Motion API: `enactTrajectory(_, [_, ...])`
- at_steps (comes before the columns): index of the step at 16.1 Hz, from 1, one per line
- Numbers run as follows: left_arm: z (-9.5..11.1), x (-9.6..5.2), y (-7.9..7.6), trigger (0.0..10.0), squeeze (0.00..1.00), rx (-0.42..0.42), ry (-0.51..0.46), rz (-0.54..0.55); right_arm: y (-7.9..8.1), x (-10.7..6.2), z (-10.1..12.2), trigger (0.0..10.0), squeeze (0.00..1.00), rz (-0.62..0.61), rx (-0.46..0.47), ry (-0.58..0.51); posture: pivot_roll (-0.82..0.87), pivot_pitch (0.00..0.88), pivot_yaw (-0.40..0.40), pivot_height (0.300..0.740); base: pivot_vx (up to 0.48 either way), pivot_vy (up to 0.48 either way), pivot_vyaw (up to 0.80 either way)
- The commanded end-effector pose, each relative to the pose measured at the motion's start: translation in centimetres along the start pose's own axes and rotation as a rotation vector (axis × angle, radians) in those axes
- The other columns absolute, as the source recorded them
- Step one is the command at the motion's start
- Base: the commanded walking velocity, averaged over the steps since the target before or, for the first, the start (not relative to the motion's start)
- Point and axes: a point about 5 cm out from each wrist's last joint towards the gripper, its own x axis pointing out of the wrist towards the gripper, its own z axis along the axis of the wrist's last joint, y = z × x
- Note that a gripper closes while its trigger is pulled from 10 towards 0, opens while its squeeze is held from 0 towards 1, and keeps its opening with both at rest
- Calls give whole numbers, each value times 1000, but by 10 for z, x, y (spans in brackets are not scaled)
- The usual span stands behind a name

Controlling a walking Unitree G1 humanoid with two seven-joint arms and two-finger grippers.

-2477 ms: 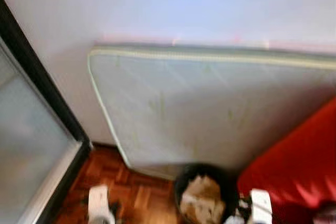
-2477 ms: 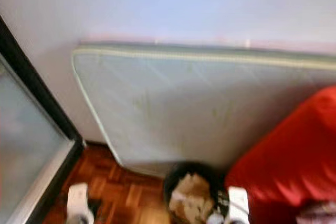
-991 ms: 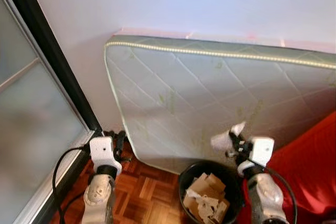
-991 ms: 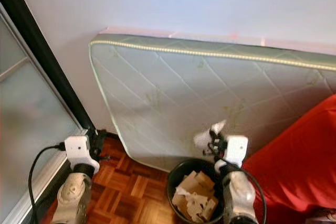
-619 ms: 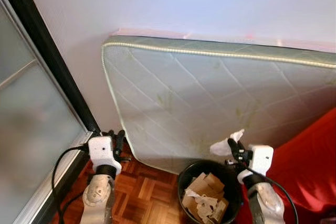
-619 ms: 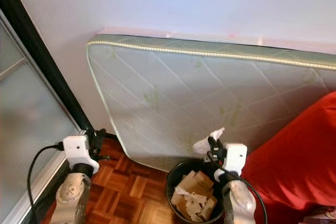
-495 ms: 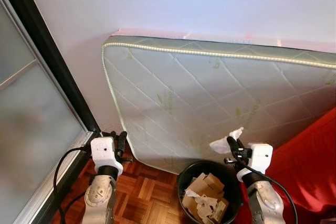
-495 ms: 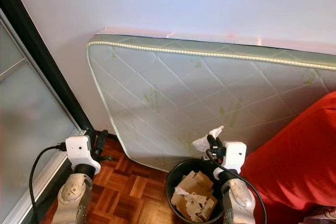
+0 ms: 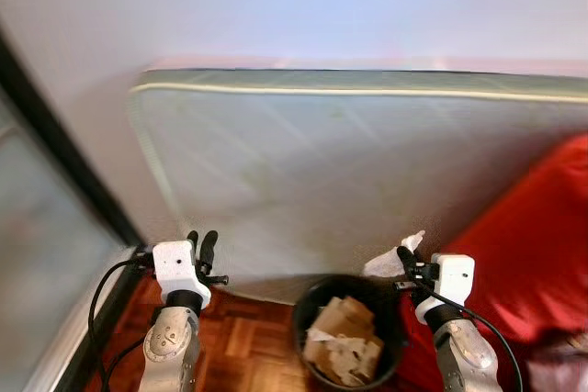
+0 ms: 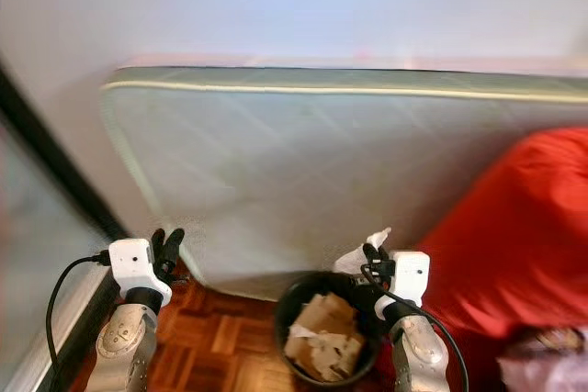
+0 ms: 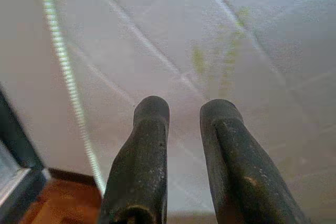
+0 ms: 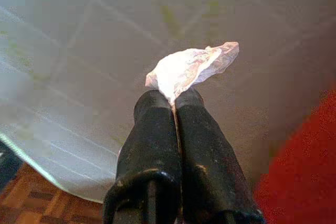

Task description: Clean up the room

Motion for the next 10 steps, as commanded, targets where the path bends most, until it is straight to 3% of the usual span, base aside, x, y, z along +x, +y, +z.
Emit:
enactTrajectory(1, [1,0,1,10000,0,-5,5,7,5,-1,-5,10000,0,34,4,17,-38,0,66,740,0,255,0])
enactTrajectory(5, [3,1,1,10000,0,-5,-1,11,8,3,-2,10000,0,55,-9,15,-30,0,61,740,0,412,0])
enactTrajectory(10, [5,1,2,10000,0,2,-1,10,7,6,-2,10000,0,50,-15,27,-26,0,61,740,0,0,0])
